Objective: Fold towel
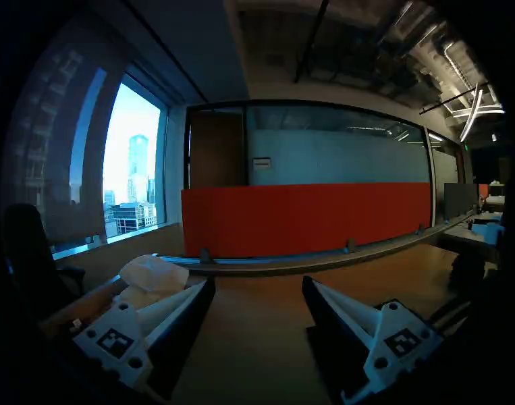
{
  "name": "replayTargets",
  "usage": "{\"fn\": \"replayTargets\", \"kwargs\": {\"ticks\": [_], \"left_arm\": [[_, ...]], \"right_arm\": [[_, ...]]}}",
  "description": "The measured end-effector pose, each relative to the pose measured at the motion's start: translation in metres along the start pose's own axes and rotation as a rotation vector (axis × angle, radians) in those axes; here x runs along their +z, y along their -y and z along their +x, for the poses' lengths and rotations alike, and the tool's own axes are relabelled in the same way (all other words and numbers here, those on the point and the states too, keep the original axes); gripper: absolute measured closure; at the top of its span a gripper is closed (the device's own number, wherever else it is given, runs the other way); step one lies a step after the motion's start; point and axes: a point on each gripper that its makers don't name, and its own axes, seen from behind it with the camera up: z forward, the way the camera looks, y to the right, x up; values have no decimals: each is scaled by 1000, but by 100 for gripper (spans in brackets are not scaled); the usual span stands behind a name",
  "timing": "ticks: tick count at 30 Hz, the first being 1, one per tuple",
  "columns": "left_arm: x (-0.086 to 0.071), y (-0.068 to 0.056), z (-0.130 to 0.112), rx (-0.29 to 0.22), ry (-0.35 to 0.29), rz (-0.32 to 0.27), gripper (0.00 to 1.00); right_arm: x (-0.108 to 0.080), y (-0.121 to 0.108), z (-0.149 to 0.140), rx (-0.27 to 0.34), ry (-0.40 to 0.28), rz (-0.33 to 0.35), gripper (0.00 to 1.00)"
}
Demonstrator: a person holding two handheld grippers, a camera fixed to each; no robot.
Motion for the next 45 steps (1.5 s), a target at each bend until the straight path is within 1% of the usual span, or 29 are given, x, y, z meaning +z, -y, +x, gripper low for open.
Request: {"fn": "replayTargets", "kwargs": {"ticks": [4,7,11,14,17,21,26,35,39,45], "left_arm": [[0,1,32,-7,3,1,5],[-1,2,49,-9,7,2,5],[-3,1,66,-12,12,-8,5],[-4,-2,70,-13,29,-22,5],[-6,-5,70,-8,54,-42,5],[-8,-12,69,9,90,-85,5],[-13,-22,66,42,129,-143,4],[-19,-42,54,69,191,-242,4],[-21,-55,46,80,222,-295,4],[-27,-77,32,98,273,-389,4]], "right_arm": [[-1,3,32,-7,4,-1,1],[-2,5,50,-12,9,1,1],[-3,7,64,-20,16,6,1],[-4,7,71,-24,24,7,1],[-5,10,75,-27,38,18,1],[-8,18,77,-40,64,54,1],[-12,32,74,-74,105,117,1],[-18,57,68,-133,167,235,1],[-23,69,61,-163,203,302,1],[-32,84,44,-216,274,402,1]]}}
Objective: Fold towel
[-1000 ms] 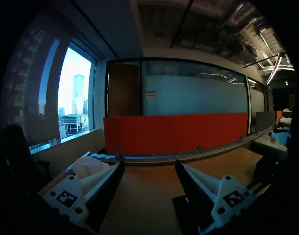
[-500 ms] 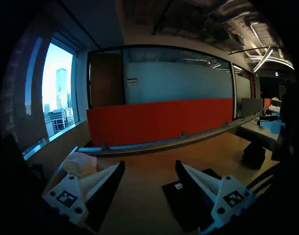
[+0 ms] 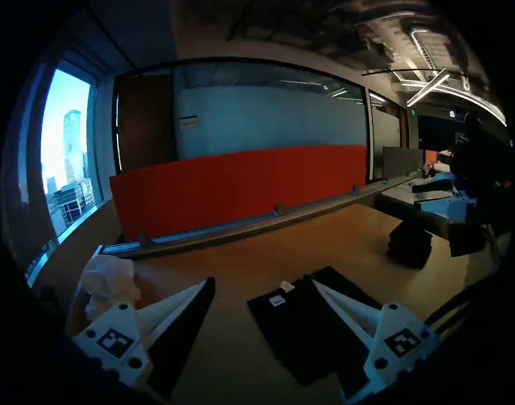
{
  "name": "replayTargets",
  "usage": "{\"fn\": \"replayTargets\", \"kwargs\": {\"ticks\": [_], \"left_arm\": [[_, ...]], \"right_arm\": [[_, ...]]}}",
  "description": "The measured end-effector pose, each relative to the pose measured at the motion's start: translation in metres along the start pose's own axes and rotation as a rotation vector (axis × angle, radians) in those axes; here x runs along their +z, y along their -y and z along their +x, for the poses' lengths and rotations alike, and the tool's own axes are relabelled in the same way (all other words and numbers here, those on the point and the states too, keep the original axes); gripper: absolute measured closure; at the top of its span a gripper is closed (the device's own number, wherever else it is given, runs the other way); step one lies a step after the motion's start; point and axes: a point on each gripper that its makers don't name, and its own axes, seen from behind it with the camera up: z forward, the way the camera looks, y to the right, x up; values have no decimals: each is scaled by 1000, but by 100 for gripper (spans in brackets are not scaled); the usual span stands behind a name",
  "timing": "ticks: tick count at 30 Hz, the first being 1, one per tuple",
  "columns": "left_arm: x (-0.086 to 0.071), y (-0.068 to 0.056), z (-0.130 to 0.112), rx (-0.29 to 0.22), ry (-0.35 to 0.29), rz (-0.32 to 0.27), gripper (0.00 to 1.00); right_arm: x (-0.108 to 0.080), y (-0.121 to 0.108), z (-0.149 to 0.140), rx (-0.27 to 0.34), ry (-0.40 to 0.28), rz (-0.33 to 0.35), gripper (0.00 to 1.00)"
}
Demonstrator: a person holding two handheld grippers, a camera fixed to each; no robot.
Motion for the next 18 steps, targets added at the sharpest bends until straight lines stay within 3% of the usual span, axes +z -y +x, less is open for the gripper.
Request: {"fn": "replayTargets", "kwargs": {"ticks": [18], "left_arm": [[18,-38,-49,45,82,-108,5]], "right_arm": [[11,20,-41,-45,83,86,1]]}}
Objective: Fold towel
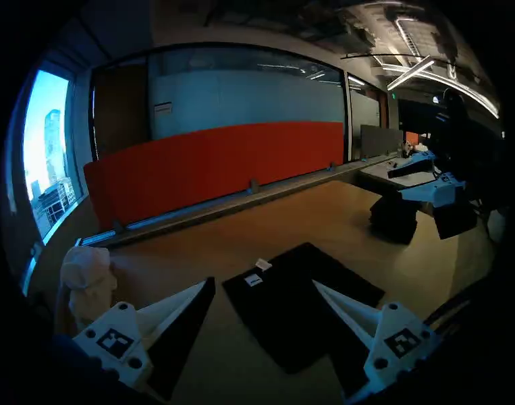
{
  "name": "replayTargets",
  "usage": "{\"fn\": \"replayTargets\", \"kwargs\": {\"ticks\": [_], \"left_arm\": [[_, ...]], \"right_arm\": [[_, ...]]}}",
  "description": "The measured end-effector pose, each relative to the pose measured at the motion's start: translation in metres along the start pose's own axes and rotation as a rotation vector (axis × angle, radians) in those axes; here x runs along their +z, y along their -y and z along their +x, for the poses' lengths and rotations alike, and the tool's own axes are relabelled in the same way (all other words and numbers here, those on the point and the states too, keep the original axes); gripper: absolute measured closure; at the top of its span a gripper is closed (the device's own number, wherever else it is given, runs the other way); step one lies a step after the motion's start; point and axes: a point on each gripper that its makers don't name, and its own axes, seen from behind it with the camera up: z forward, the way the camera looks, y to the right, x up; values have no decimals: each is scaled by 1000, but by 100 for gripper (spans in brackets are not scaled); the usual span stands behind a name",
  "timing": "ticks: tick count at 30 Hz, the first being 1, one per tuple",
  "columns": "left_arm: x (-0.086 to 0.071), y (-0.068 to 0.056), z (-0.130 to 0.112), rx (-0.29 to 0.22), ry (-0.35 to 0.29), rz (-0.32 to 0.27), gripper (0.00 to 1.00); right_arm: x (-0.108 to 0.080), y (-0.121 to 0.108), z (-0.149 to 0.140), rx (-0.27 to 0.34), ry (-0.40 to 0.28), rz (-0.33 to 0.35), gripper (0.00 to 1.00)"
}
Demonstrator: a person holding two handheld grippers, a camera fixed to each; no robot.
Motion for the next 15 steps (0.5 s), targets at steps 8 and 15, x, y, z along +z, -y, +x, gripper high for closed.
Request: {"fn": "replayTargets", "kwargs": {"ticks": [8,15], "left_arm": [[16,-16,-38,12,60,-33,4],[29,-28,-74,28,124,-59,4]], "right_arm": [[10,10,-33,-1,48,25,1],[22,22,-62,-3,90,57,1]]}}
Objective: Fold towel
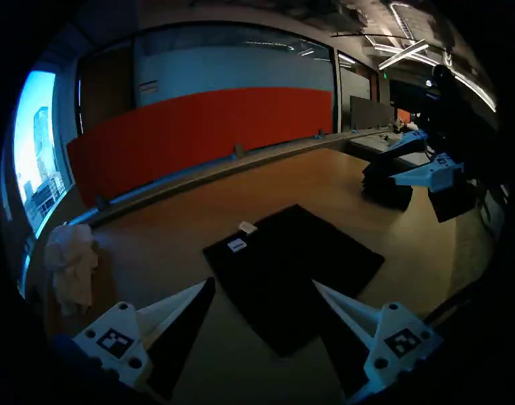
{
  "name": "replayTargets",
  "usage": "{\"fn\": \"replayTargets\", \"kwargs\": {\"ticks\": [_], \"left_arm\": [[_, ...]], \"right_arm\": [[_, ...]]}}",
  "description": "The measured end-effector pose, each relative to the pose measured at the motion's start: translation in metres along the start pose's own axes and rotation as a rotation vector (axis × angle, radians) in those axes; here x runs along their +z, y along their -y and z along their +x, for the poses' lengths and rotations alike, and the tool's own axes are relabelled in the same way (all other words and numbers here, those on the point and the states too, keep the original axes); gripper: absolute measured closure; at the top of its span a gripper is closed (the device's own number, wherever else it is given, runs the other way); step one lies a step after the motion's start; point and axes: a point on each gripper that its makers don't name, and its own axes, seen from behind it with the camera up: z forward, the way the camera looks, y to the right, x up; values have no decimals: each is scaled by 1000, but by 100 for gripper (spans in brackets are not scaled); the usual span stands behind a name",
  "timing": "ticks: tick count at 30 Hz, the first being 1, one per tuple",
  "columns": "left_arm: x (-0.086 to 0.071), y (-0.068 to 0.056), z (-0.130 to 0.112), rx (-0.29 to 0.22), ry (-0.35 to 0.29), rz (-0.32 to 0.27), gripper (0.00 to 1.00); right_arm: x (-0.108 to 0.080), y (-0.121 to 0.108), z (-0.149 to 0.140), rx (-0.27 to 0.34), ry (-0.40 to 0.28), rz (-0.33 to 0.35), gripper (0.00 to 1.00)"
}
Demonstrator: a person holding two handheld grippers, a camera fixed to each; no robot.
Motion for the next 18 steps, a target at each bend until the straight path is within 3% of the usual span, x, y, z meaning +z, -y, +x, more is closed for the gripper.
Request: {"fn": "replayTargets", "kwargs": {"ticks": [9,18], "left_arm": [[19,-13,-37,-8,69,-27,5],[33,-25,-75,16,148,-63,4]], "right_arm": [[16,11,-41,-18,72,29,1],[28,22,-80,-17,141,61,1]]}}
